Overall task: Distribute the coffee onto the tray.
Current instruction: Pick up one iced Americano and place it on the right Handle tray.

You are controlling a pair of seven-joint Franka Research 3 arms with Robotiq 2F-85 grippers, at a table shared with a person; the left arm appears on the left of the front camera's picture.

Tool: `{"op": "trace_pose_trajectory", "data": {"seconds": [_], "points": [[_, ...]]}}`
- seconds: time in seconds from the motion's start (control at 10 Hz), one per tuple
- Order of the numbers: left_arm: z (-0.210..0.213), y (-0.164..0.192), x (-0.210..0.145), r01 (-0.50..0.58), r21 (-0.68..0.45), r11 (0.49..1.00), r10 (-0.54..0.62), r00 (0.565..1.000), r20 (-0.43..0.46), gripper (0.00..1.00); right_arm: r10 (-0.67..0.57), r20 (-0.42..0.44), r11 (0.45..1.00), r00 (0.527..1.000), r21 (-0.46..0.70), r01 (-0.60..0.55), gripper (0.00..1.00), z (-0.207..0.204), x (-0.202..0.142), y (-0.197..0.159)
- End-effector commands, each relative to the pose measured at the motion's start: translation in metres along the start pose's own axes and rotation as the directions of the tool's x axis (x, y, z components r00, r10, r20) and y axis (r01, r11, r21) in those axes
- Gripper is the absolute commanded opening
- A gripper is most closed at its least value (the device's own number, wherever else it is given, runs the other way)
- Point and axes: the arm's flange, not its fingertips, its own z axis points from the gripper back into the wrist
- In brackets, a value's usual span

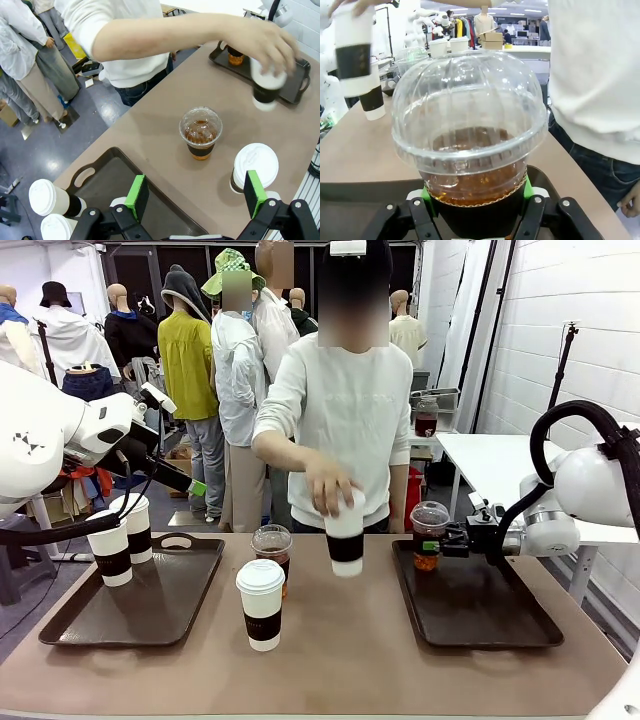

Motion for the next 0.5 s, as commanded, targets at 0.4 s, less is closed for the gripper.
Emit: {"op": "trace_pose_trajectory", "data": {"seconds": [0.4], "points": [[-0.0004,0.0010,-0.0011,0.011,-0.006,1.000,-0.011,1.000,0.001,1.00,-0.044,-0.014,0.998,0.999,-0.048,0.044,1.00,0.0034,0.0024,-0.0039]]}}
